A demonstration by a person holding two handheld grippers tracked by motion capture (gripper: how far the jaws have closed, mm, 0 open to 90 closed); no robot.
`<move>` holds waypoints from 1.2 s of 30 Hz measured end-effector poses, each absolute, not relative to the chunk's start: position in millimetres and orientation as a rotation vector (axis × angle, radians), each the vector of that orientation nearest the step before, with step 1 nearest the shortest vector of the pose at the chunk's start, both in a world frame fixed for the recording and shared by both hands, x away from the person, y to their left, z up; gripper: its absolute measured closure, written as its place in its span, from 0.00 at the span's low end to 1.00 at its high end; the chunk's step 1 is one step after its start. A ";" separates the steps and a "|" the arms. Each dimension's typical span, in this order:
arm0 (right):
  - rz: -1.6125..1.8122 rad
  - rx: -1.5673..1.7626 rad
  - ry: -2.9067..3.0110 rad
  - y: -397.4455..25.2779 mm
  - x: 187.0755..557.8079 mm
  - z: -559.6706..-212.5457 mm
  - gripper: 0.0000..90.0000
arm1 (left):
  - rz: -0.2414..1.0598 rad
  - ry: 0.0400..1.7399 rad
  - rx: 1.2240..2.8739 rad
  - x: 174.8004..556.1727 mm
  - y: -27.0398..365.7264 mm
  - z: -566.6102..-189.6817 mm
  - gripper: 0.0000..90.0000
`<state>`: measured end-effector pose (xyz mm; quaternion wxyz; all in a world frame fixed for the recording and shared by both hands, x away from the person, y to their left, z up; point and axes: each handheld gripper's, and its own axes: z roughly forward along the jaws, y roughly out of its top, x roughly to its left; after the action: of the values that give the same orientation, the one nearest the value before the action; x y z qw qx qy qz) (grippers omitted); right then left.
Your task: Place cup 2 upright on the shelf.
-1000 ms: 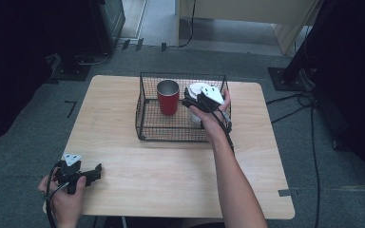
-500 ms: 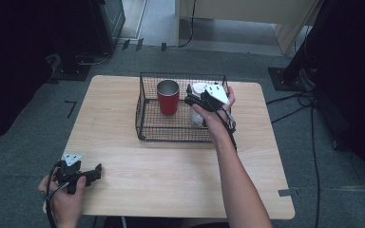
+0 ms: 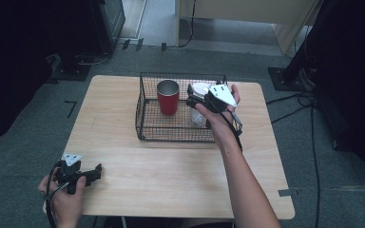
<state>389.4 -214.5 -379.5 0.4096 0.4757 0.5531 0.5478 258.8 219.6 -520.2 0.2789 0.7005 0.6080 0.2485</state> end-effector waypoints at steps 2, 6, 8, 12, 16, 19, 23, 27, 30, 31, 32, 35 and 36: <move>1.385 1.185 1.398 -215.3 383.6 -376.1 0.00 | 0.667 1.631 1.879 258.8 219.6 -520.2 0.00; 1.389 1.170 1.405 -217.8 375.0 -373.8 0.00 | 0.667 1.631 1.879 258.8 219.6 -520.2 0.00; 1.390 1.168 1.407 -219.8 370.7 -374.1 0.00 | 0.667 1.631 1.879 258.8 219.6 -520.2 0.00; 1.398 1.165 1.409 -225.0 362.7 -377.2 0.00 | 0.667 1.631 1.878 258.8 219.6 -520.2 0.00; 1.394 1.160 1.420 -230.7 354.3 -382.0 0.00 | 0.667 1.631 1.877 258.9 219.5 -520.3 0.00; 1.401 1.156 1.420 -236.2 347.0 -385.5 0.00 | 0.666 1.631 1.877 258.9 219.5 -520.3 0.00; 1.400 1.156 1.420 -243.0 338.1 -389.8 0.00 | 0.667 1.631 1.878 258.9 219.6 -520.3 0.00; 1.396 1.160 1.416 -251.8 329.4 -394.6 0.00 | 0.667 1.631 1.877 258.9 219.5 -520.3 0.00; 1.395 1.162 1.410 -258.5 322.2 -398.4 0.00 | 0.667 1.632 1.877 258.9 219.5 -520.3 0.00; 1.390 1.159 1.410 -261.1 319.3 -400.3 0.00 | 0.667 1.631 1.877 258.9 219.5 -520.3 0.00; 1.385 1.158 1.410 -263.3 317.0 -401.8 0.00 | 0.667 1.631 1.877 258.9 219.5 -520.3 0.00; 1.379 1.167 1.409 -268.9 310.8 -407.1 0.00 | 0.667 1.631 1.878 258.9 219.5 -520.3 0.00; 1.378 1.172 1.411 -271.2 308.7 -408.8 0.00 | 0.667 1.632 1.877 258.9 219.5 -520.3 0.00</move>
<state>308.7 -271.2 -408.8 0.4112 0.4655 0.5606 0.5476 258.9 219.5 -520.3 0.2794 0.7000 0.6083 0.2487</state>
